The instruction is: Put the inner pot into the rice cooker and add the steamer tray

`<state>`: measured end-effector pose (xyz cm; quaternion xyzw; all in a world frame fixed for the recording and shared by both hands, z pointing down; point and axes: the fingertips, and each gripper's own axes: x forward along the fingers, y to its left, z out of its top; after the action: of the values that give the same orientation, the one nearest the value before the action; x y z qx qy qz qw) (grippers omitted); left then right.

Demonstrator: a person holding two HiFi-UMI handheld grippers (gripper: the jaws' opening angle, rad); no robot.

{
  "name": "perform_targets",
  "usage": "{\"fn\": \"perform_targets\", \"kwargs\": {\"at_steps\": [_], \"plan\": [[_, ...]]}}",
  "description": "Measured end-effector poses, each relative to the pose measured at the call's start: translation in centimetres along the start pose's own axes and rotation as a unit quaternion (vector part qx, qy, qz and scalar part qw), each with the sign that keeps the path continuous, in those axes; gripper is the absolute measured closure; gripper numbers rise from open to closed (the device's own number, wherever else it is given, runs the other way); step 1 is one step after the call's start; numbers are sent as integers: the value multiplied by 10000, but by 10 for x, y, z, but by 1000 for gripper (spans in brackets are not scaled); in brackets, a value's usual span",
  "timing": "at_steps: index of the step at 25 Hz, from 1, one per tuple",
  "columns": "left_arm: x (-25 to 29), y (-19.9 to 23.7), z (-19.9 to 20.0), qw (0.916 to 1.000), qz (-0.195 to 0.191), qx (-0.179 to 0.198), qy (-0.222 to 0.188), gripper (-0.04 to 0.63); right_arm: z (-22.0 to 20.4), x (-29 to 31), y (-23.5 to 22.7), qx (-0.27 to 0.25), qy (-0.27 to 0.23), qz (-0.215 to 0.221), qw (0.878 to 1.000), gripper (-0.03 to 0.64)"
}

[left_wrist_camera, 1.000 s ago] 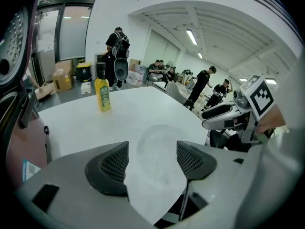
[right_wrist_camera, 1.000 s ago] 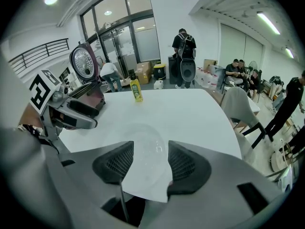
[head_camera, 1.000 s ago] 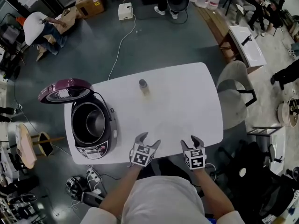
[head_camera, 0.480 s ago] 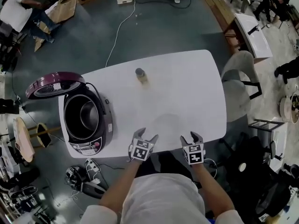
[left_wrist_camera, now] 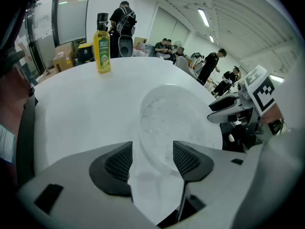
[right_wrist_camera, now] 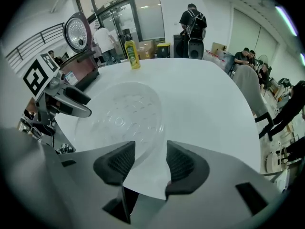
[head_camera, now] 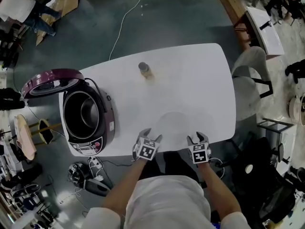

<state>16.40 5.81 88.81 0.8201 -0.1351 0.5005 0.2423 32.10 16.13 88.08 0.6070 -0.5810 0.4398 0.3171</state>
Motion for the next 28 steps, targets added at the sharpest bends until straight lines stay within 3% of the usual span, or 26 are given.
{"fn": "perform_targets", "kwargs": {"at_steps": [4,8,18,28], "plan": [[-1,3,-4,9998,156,-40,141,404,1,3,5,-23,31,43,10000,431],[0,2,-5,9998,119,-28,125,445,1,5,7,-50,62,50,10000,462],[-7,2,-5,9997,121,-210,63,465,7,2,7,141,41,-23,9999,494],[-50,13,1,9988,295,-305,-261,465,40,-22,29,-222,-290,110,9993,495]]}}
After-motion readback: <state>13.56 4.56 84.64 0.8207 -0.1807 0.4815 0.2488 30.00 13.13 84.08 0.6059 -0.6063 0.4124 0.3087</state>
